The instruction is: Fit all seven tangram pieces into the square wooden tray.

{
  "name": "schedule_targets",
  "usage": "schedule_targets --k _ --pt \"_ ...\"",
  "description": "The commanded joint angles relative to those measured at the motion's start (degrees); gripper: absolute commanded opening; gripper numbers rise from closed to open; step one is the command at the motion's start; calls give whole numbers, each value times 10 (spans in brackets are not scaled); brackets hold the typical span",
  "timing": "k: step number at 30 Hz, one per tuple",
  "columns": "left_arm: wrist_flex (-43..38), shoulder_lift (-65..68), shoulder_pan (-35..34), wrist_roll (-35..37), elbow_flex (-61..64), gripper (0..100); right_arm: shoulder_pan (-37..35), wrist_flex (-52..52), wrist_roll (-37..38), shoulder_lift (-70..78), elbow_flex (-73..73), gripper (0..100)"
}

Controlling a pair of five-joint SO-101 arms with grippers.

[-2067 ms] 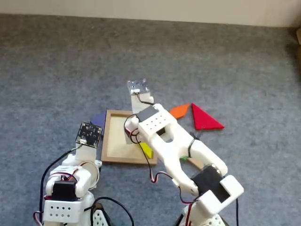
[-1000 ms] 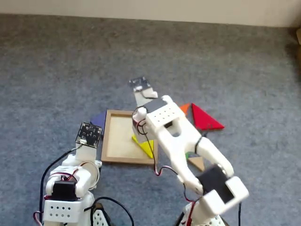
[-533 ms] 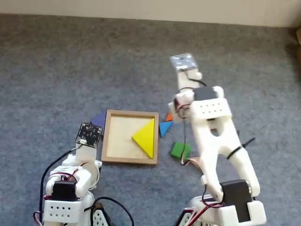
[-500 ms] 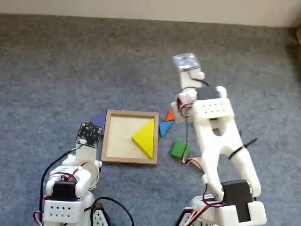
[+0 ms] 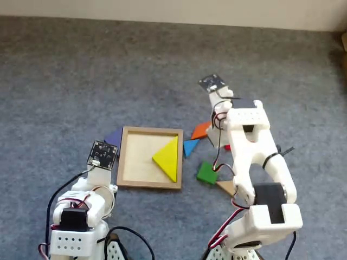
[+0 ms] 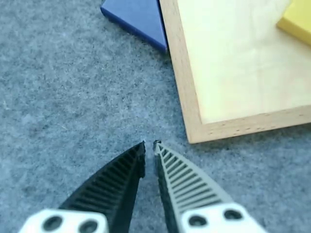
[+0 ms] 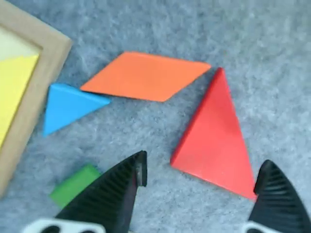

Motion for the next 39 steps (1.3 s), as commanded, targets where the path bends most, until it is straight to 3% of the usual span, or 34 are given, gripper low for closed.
schedule_targets --k 1,7,28,34,39 --pt "0 -23 -6 0 12 51 14 -14 31 -9 -7 342" --pt "0 -23 -6 0 12 51 43 -17 66 -7 -4 342" --pt "0 -23 -6 0 12 51 45 -23 67 100 -44 339" --pt "0 -23 -6 0 12 51 50 -27 67 100 -44 228" --pt "0 -23 -6 0 12 51 50 -27 67 100 -44 211"
